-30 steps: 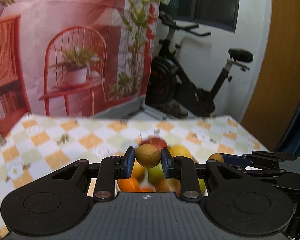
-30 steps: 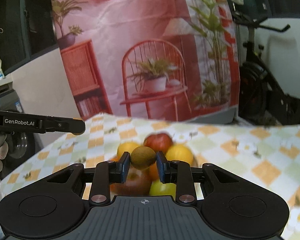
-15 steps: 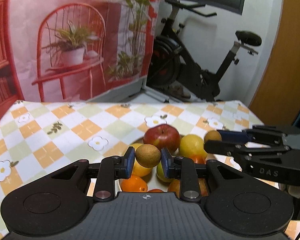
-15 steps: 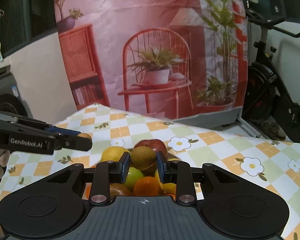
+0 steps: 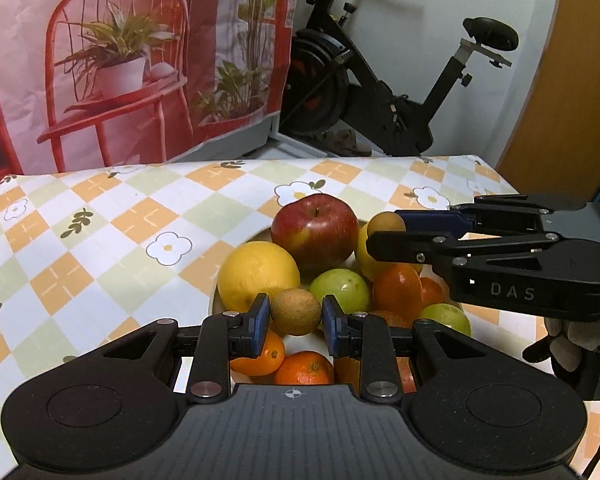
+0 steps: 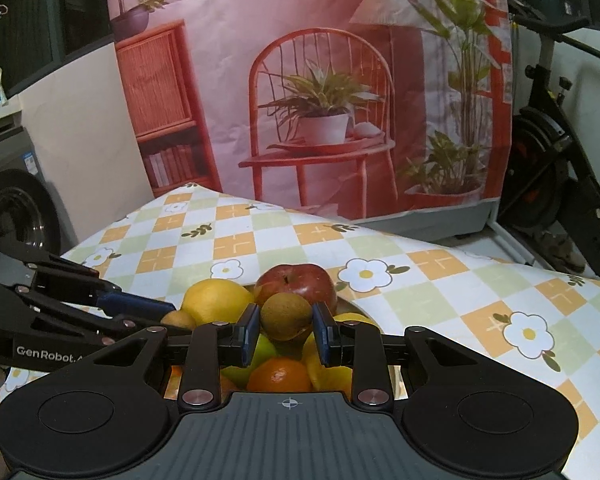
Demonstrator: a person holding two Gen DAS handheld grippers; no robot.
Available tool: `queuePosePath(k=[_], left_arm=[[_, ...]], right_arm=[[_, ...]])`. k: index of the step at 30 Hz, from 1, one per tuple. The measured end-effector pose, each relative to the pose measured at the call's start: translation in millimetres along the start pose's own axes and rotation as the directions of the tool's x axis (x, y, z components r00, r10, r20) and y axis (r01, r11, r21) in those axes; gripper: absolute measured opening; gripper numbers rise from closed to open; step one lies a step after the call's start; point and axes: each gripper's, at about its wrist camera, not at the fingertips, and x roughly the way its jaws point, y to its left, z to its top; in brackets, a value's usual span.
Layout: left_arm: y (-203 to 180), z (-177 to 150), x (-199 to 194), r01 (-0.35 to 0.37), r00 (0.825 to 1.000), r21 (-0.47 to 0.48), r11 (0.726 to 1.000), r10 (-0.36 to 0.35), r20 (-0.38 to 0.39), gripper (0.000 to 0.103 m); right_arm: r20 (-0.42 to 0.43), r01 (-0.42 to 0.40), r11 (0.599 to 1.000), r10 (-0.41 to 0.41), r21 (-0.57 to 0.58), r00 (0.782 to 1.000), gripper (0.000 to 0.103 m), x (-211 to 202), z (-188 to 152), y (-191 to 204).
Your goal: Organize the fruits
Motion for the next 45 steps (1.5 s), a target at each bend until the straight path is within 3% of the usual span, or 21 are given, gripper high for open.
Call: queuePosePath(k=[20, 21, 23, 34, 37, 45], left_arm=[[-1.1, 3.6, -0.5, -0.018, 1.000, -0.015, 1.000, 0.018, -0.004, 0.033], [-1.1, 4.1, -2.5, -0.021, 1.000, -0.018, 1.000, 0.021, -0.002, 0.034], [-0.8, 5.3, -7.8, -0.028, 1.000, -0.027, 0.999, 0.028, 0.007, 0.049], [-1.4, 5.9, -43.5, -0.043, 0.996, -0.071, 0.997, 0.048, 0.069, 0.089], [-3.5, 4.4, -53.1, -0.043, 0.995, -0.073, 0.996, 0.049, 0.085, 0.094], [-10.5, -1.3, -79.3, -0.054, 0.987, -0.042, 0.998, 0.060, 0.148, 0.099]], right_arm=[[0.009, 0.010, 1.000, -0.010, 0.002, 1.000, 0.030, -4.0, -0.1, 3.2], [0.012, 0.018, 1.000, -0.018, 0.004, 1.000, 0.033, -6.3, 0.0, 4.1], [0.017, 0.034, 0.999, -0.034, 0.008, 0.999, 0.036, -11.6, 0.5, 5.4], [0.055, 0.106, 0.994, -0.107, 0.027, 0.993, 0.096, -51.9, -7.1, 15.8], [0.065, 0.112, 0.992, -0.115, 0.056, 0.991, 0.102, -64.4, -10.5, 16.6], [0.090, 0.139, 0.986, -0.147, 0.088, 0.985, 0.102, -94.6, -18.3, 24.5]])
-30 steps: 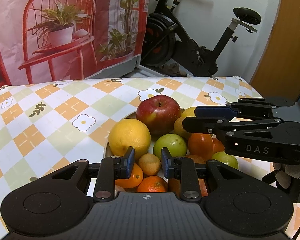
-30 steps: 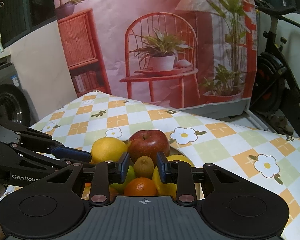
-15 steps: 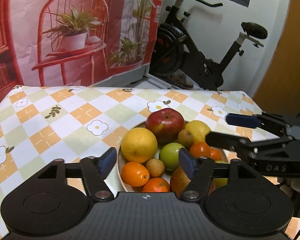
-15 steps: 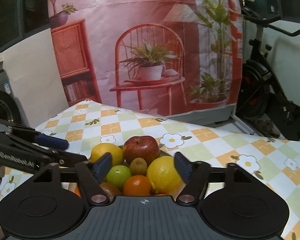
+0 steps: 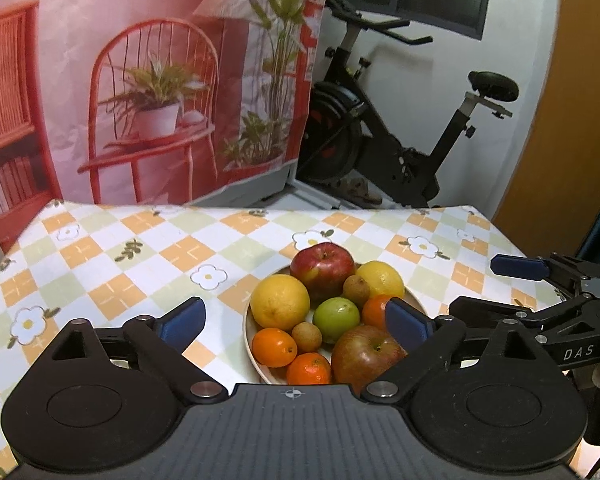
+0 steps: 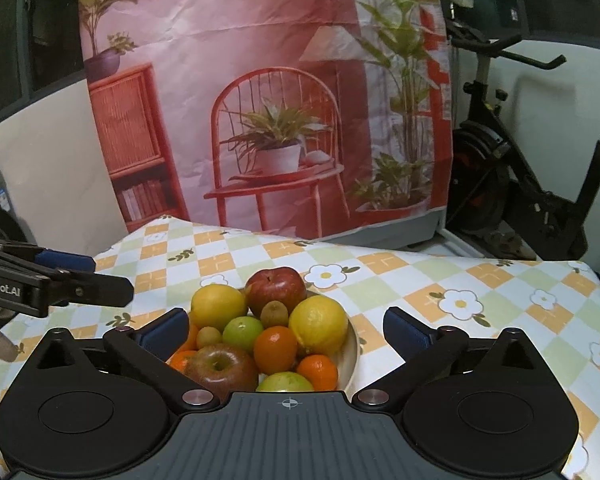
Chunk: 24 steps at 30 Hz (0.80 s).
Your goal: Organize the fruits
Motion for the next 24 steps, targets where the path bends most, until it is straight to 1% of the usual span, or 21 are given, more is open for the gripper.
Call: queuePosePath(k=[5, 9, 13, 18, 24], left_arm=[[-3.4, -1.6, -20.3, -0.015, 0.999, 0.003, 1.000, 0.015, 0.039, 0.103], [-3.6, -3.2, -36.3, -0.030, 0.998, -0.015, 0.999, 0.031, 0.064, 0.103], [-2.9, -2.0, -54.6, -0.058, 0.993, -0.044, 0.997, 0.062, 0.098, 0.103], [-3.4, -2.1, -80.5, -0.048, 0.991, -0.074, 0.996, 0.057, 0.122, 0.103], [-9.0, -0.9, -113.8, -0.055, 0.985, -0.097, 0.994, 0.070, 0.157, 0.103]], right_arm=[[0.023, 0.010, 1.000, -0.011, 0.021, 1.000, 0.103, -20.5, -0.9, 5.4], [0.046, 0.010, 0.999, -0.012, 0.054, 0.999, 0.103, -38.8, -1.6, 10.1], [0.061, 0.009, 0.996, -0.014, 0.090, 0.998, 0.103, -58.0, -0.9, 15.1], [0.050, 0.008, 0.994, -0.014, 0.112, 0.999, 0.103, -78.8, 2.8, 22.9], [0.108, 0.018, 0.995, -0.028, 0.099, 0.994, 0.103, -116.1, 10.0, 40.2]])
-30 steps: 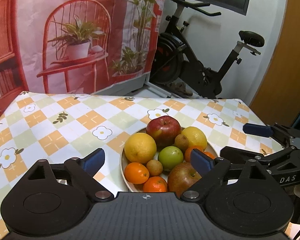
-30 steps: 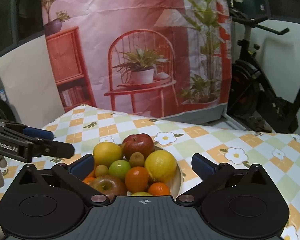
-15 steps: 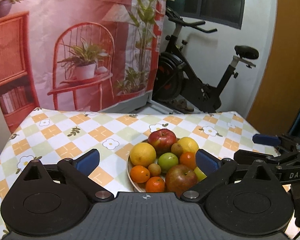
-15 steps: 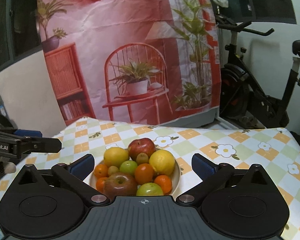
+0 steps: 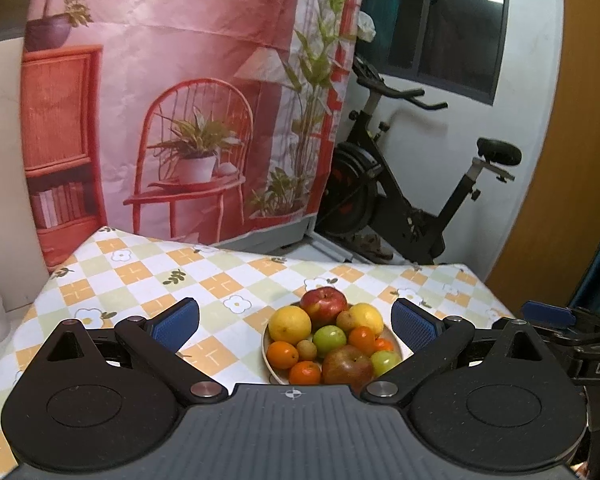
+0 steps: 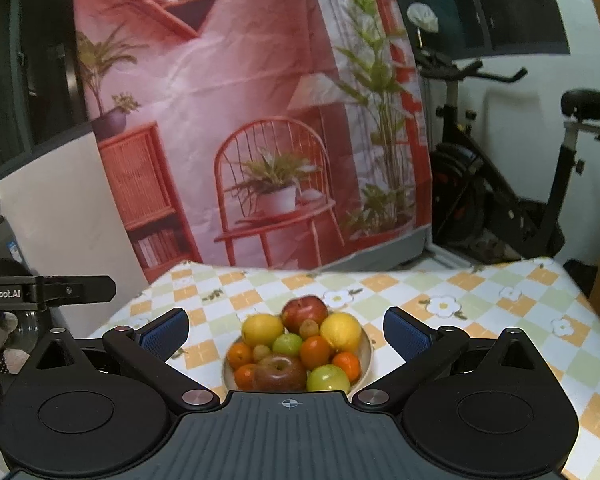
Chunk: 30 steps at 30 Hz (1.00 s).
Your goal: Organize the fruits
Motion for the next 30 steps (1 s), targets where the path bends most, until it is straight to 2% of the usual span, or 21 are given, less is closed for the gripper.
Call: queuePosePath(k=[11, 19, 30], left_arm=[[-21.1, 10.1, -62.4, -0.043, 0.994, 0.054, 0.998, 0.038, 0.100, 0.103], [-34.7, 10.7, -99.1, -0.073, 0.986, 0.083, 0.994, 0.059, 0.158, 0.103], [-45.0, 10.4, -111.0, -0.116, 0.979, 0.116, 0.986, 0.094, 0.178, 0.103]], right_arm=[[0.086, 0.014, 1.000, -0.013, -0.005, 0.996, 0.103, -57.0, 18.4, 21.6], [0.094, 0.027, 1.000, -0.026, -0.009, 0.995, 0.103, -81.5, 21.1, 32.1], [0.110, 0.050, 0.999, -0.048, -0.021, 0.993, 0.103, -97.0, 26.8, 40.6]])
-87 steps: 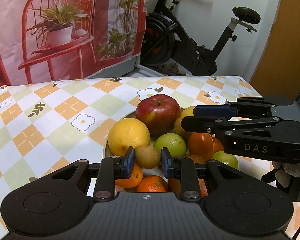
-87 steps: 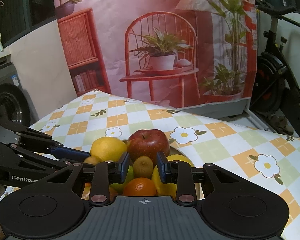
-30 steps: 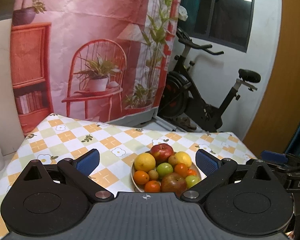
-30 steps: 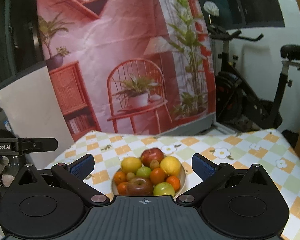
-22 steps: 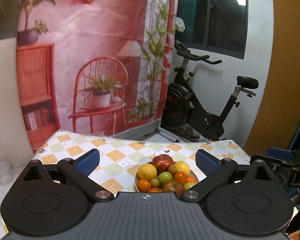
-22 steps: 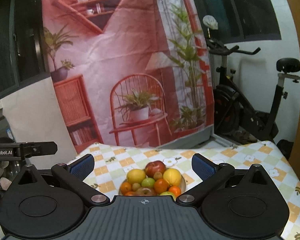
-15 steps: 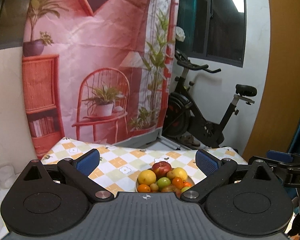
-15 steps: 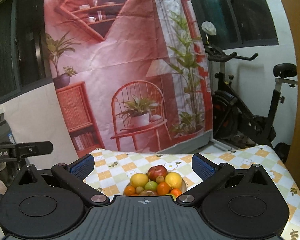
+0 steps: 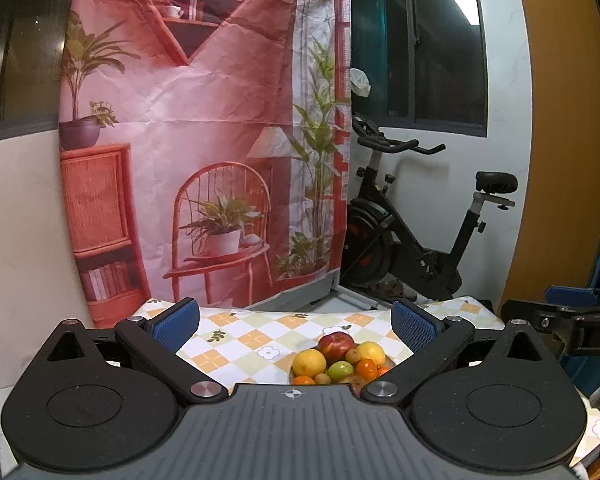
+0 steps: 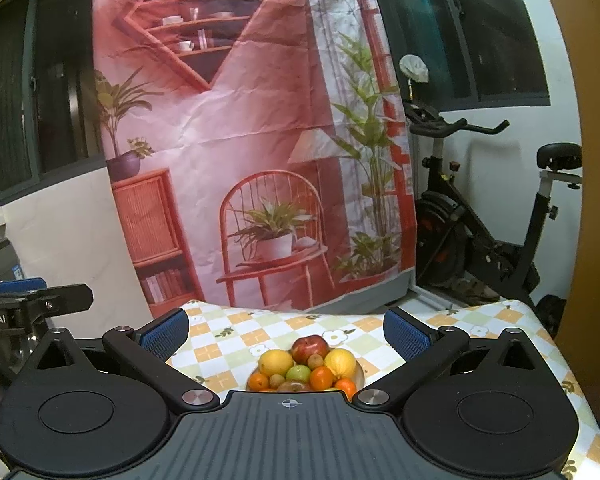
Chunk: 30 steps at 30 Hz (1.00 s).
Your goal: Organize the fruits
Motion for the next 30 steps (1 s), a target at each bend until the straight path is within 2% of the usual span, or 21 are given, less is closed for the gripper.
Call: queuePosePath(k=[30], left_arm=[[0.6, -2.0, 0.4, 0.000, 1.000, -0.010, 1.000, 0.000, -0.013, 0.103]], right_arm=[[-0.004, 0.002, 1.000, -0.002, -0.004, 1.000, 0.103, 0.7, -3.5, 3.0]])
